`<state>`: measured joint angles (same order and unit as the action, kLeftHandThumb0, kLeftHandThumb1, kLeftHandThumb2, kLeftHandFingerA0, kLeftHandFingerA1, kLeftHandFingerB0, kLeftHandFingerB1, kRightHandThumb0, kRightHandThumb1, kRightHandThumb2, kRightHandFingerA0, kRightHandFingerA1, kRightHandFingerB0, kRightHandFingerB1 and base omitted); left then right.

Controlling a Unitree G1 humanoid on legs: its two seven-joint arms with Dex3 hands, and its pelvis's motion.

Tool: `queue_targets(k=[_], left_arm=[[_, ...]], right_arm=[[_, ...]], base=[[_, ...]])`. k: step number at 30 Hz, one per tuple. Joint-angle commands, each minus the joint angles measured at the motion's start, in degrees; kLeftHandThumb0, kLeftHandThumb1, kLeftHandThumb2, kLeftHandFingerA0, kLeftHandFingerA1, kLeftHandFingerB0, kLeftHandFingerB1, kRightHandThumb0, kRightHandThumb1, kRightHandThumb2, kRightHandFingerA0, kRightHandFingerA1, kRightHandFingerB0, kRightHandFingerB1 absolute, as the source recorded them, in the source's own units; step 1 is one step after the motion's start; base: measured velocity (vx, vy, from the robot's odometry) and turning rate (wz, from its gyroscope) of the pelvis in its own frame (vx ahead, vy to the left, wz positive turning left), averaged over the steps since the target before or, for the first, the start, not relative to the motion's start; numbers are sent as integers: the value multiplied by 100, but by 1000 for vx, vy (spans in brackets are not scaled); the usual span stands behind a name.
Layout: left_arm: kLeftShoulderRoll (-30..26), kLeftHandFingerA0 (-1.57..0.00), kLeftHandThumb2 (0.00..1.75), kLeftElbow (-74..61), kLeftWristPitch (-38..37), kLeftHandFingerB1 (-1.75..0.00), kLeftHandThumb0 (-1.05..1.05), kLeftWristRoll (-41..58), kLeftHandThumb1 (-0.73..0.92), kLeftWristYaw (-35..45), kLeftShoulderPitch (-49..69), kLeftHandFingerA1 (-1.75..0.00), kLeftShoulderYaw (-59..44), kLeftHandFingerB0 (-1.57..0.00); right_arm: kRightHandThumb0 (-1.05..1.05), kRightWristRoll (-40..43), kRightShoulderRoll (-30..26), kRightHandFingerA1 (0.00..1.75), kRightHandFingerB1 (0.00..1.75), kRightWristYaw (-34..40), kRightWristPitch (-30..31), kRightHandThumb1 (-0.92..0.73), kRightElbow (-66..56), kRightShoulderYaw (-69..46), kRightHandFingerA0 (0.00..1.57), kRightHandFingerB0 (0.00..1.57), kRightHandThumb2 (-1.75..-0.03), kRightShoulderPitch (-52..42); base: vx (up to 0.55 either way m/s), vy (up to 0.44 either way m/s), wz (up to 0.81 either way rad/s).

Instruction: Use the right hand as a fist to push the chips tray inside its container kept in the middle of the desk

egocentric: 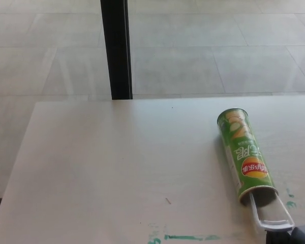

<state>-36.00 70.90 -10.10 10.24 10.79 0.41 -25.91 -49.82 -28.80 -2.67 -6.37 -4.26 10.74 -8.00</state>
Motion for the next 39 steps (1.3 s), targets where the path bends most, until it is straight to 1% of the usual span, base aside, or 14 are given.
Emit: queue_targets(k=[1,4,5,13,16,18,19,20,25,26,28,32,38,39], left_arm=[[-70,-55,69,-46,-68,-58,-71,67,92,55,47,-79,-39,-50],[-101,-55,71,-19,-94,-53,-72,57,92,84,66,-70,-41,-48],[-98,-58,69,1,-82,-52,-72,32,92,7,50,-72,-30,-51],[-114,-57,69,6,-155,-56,-72,19,92,73,65,-73,-19,-50],[-115,-58,69,-5,-102,-55,-72,24,92,60,70,-74,-17,-50],[-115,-53,71,0,-120,-57,-72,-2,92,37,68,-72,5,-47],[-114,-54,71,-22,-117,-57,-71,6,92,65,78,-73,4,-49],[-108,-55,71,-53,-81,-56,-71,39,92,75,82,-73,-18,-48],[-106,-57,68,-48,-64,-56,-71,41,92,60,80,-77,-21,-50],[-103,-57,69,-50,-69,-57,-71,43,92,63,82,-78,-23,-50],[-99,-57,68,-31,-65,-57,-71,59,92,63,70,-77,-39,-51],[-110,-56,68,-25,14,-54,-71,76,92,105,60,-73,-41,-48],[-110,-57,68,-76,3,-56,-73,45,92,127,98,-76,-15,-50],[-113,-58,70,-97,-29,-55,-71,-20,92,74,115,-73,41,-51]], right_arm=[[-105,551,-191,99,104,-867,135,-46,337,-27,127,96,-105,691],[-105,707,-154,97,99,-1053,128,-43,597,-8,134,103,-101,968],[-105,749,-135,92,96,-1096,115,-63,765,5,137,104,-61,1123],[-105,862,-17,93,92,-1058,-8,-61,1779,188,129,109,-63,1834],[-104,971,130,97,92,-1168,228,-40,1938,198,130,109,-99,1960],[-104,1033,239,98,91,-1167,296,-38,2077,213,127,106,-99,2042],[-105,1014,286,95,89,-1096,261,-58,2171,246,128,105,-59,2079],[-103,1040,325,96,91,-1070,250,-37,2232,247,127,106,-97,2107],[-105,1183,583,97,95,-840,224,-39,2555,215,131,99,-99,2282],[-104,1164,608,94,94,-822,241,-58,2583,222,132,96,-58,2323],[-100,1395,735,97,96,-806,159,-37,2705,118,129,95,-96,2395],[-104,1413,885,96,106,-525,4,-59,2967,52,132,87,-60,2535],[-100,1518,1155,101,111,-328,-7,-39,3076,-63,134,83,-98,2607],[-103,1454,1174,100,116,-302,12,-59,3075,-26,136,75,-60,2640]], base=[[0,0,0],[0,0,0],[0,0,0],[0,0,0],[0,0,0],[0,0,0],[0,0,0],[0,0,0],[0,0,0],[0,0,0],[0,0,0],[0,0,0],[0,0,0],[0,0,0]])
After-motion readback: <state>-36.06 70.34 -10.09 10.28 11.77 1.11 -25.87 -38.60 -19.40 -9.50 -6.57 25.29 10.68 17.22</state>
